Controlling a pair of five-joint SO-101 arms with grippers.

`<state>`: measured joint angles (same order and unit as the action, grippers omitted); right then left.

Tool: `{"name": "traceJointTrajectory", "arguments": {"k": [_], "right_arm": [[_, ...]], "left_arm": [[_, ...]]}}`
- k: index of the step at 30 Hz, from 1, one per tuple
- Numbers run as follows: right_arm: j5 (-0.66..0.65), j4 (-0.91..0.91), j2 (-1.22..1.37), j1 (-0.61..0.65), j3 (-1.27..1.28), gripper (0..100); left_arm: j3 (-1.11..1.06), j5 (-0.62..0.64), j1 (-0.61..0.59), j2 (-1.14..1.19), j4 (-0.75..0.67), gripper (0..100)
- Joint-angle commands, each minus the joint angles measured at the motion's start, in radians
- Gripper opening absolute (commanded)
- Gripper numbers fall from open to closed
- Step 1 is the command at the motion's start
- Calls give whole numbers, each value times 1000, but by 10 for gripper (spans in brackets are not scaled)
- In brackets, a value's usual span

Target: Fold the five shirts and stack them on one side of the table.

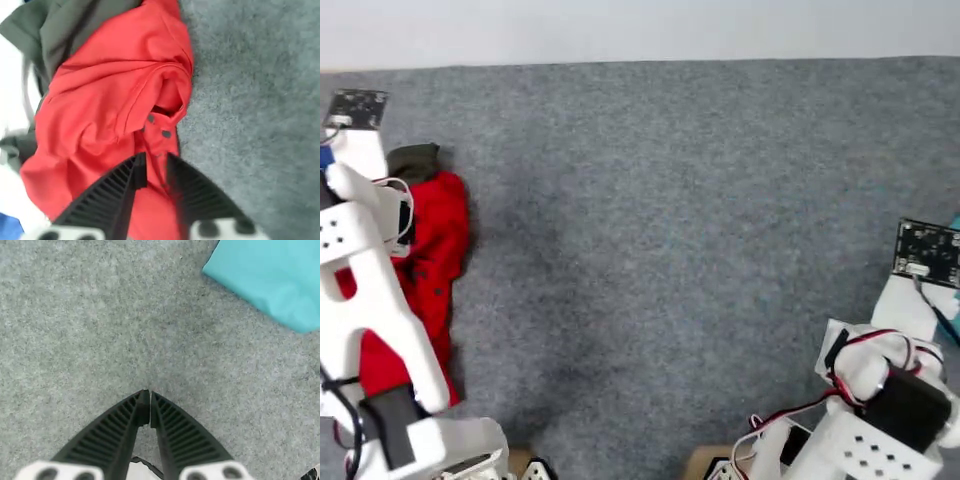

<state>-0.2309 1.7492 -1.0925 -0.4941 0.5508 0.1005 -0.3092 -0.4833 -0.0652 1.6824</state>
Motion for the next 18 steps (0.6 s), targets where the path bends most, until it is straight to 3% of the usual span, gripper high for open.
{"name": "traceJointTrajectory", "arguments": {"k": [1, 7, 18], "right_arm": [[5, 31, -1, 4, -3, 10], [5, 31, -1, 4, -3, 10], [5, 33, -1, 4, -3, 10]], "left_arm": [[39, -60, -3, 18, -54, 179], [39, -149, -12, 118, -157, 212], [39, -199, -64, 324, -336, 209]]}}
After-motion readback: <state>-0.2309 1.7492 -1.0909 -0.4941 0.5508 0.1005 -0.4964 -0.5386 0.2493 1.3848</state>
